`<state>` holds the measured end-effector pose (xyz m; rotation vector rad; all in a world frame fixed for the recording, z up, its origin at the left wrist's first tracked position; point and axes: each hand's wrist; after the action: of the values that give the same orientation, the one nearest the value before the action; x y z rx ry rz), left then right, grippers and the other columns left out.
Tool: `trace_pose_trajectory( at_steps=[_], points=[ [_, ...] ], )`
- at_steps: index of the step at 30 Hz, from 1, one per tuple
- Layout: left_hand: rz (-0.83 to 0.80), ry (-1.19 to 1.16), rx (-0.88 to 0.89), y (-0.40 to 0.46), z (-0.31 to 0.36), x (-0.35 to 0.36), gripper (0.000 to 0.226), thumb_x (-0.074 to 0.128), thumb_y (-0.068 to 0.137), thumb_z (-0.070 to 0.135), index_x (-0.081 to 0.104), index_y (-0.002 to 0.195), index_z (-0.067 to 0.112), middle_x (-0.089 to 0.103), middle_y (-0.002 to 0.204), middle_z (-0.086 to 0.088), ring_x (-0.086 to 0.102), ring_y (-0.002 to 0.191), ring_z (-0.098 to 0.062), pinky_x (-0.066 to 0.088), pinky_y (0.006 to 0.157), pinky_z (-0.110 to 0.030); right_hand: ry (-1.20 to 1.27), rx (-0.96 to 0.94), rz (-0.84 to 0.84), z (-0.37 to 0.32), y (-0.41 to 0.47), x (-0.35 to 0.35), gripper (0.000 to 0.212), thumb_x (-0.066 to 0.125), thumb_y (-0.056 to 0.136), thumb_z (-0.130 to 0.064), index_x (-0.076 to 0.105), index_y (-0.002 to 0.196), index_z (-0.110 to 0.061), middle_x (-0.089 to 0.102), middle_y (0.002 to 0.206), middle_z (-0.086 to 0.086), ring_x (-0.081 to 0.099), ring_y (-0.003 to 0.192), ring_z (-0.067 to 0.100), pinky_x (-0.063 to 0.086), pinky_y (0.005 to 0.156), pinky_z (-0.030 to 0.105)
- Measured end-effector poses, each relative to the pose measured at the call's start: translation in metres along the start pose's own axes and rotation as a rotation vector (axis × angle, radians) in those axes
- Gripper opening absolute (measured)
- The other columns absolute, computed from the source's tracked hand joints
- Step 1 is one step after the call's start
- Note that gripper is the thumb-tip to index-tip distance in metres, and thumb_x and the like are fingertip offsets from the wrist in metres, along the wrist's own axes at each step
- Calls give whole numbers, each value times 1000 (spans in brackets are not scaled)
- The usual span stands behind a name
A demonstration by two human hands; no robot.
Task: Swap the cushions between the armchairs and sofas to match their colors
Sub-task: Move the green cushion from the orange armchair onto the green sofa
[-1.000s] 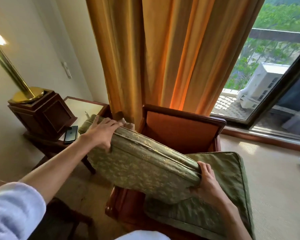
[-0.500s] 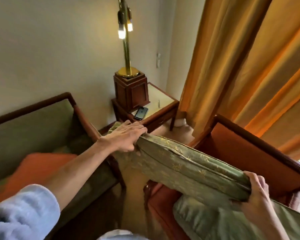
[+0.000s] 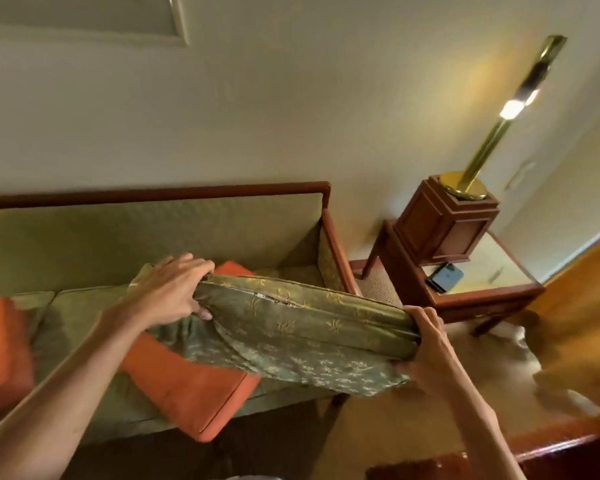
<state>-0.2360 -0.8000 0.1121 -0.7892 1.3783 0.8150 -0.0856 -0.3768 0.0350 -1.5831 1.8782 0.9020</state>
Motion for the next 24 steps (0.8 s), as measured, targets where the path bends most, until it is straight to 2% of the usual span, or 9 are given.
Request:
trace_pose_trajectory(
  at_steps=[2,4,6,8,10,14,18,22,24],
  points=[
    [-14,7,-105,-14,-56,11,79,85,53,60,61,113,15,63,104,2,55,98,-22,28,71,-34,-17,-43,-87,-24,56,46,90,94,48,-15,51,125,-27,42,111,-14,41,101,11,36,83,14],
    [-56,-17,-218,-22,-111,33,86,86,46,65,59,113,19,64,106,4,54,99,-20,37,75,-37,-82,-71,-162,-46,100,93,91,92,52,-23,48,131,-23,44,118,-5,43,108,18,43,88,27],
    [-95,-73,-332,-27,-154,64,93,91,46,62,54,123,23,63,120,6,54,112,-21,43,90,-40,-155,-69,-259,-65,130,141,92,88,55,-30,44,135,-22,43,122,-1,43,115,23,45,95,39],
    [-167,-123,-420,-32,-175,99,102,92,55,54,42,138,22,54,138,2,46,129,-23,37,106,-39,-206,-55,-347,-79,146,177,90,83,58,-26,39,136,-21,40,122,-1,43,117,26,47,96,44],
    [-162,-147,-456,-36,-187,129,108,92,58,47,32,143,18,42,145,-3,35,137,-26,27,117,-39,-218,-32,-358,-85,164,195,91,77,57,-18,35,137,-21,38,123,0,41,118,28,49,93,48],
    [-157,-86,-468,-11,-195,147,130,92,54,51,15,154,20,32,149,-7,23,143,-33,12,123,-49,-233,4,-411,-77,201,194,99,83,57,-14,33,141,-20,36,126,1,39,115,24,48,95,47],
    [-348,-25,-539,44,-155,133,139,86,63,58,-4,157,12,8,160,-22,-1,148,-50,-2,118,-64,-233,65,-396,-63,200,198,101,82,61,-11,29,147,-17,34,131,4,38,115,26,45,102,48],
    [-333,-3,-230,109,-25,124,136,79,72,56,-17,156,9,-19,160,-29,-17,146,-50,-10,119,-61,-220,42,-381,-52,198,198,100,82,65,-17,28,149,-14,36,133,4,38,115,25,43,105,47],
    [-318,-2,-166,145,46,137,120,72,84,44,-16,155,1,-15,160,-31,-16,147,-49,-11,119,-59,-210,2,-382,-50,196,197,96,80,68,-18,29,149,-10,40,135,6,41,118,27,40,107,45]
  ],
)
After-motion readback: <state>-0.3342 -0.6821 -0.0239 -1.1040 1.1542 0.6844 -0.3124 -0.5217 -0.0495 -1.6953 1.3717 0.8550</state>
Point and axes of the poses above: each hand's wrist, its own y-axis towards the middle knuckle, its own x-axis out of the palm, z = x × y
